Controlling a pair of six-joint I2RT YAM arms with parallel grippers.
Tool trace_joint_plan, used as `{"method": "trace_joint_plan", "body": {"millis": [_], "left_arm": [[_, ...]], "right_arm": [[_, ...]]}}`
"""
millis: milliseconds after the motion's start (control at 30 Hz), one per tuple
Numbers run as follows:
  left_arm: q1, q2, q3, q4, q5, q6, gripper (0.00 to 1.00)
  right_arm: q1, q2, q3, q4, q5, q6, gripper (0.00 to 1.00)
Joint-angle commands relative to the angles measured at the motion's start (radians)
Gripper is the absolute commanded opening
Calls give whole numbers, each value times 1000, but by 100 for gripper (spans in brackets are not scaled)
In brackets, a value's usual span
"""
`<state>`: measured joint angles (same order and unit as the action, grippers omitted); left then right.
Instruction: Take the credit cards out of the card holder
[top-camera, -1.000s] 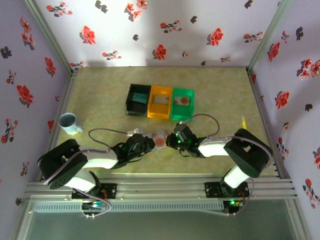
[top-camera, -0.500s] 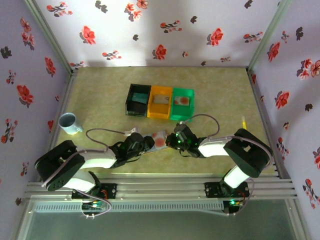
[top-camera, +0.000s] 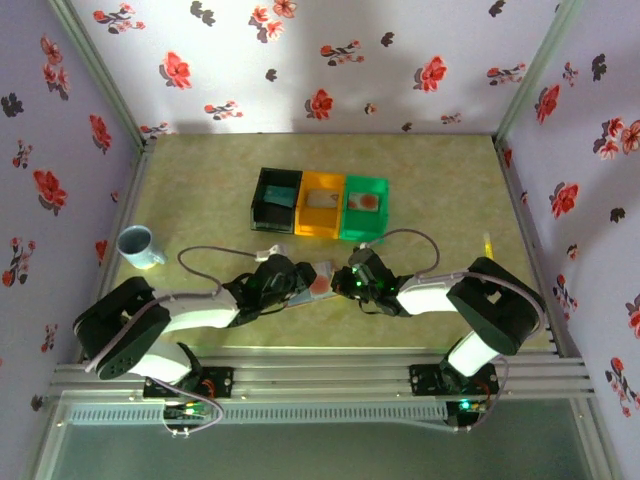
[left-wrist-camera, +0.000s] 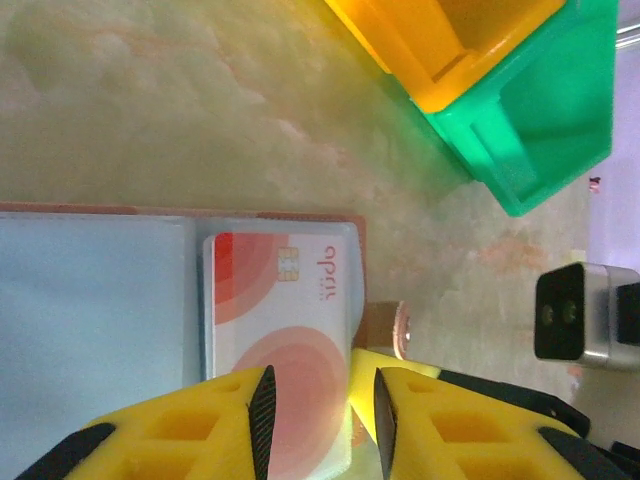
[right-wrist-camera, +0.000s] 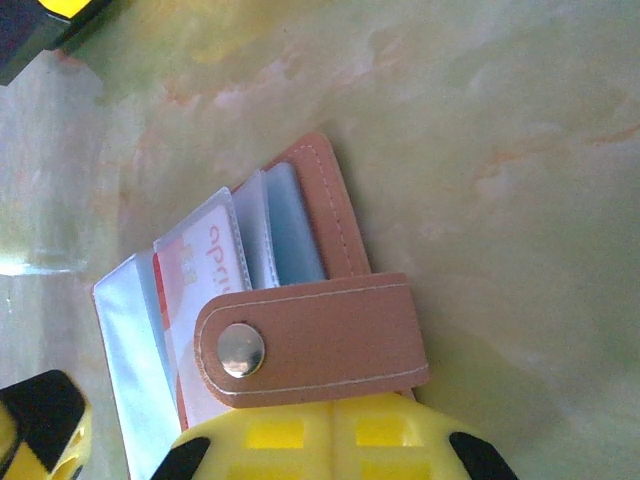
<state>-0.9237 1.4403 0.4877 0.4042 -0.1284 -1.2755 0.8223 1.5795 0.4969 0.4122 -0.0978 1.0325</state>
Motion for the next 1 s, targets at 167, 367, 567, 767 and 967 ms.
{"method": "trace_joint_plan", "body": {"millis": [167, 367, 567, 767, 967], "left_arm": [[23, 69, 34, -48, 28, 32, 35], [24, 106, 39, -3, 45, 25, 35], [23, 139, 28, 42, 56, 10, 32], [23, 167, 16, 89, 69, -8, 30], [26, 153, 12, 76, 67, -5, 29]], "right_arm": [[8, 38, -40, -89, -28, 12, 0], [8, 42, -37, -86, -29, 14, 0], [8, 51, -43, -79, -31, 15, 0], [8, 69, -42, -59, -41, 24, 0], [9, 71, -46, -53, -45, 26, 0]]}}
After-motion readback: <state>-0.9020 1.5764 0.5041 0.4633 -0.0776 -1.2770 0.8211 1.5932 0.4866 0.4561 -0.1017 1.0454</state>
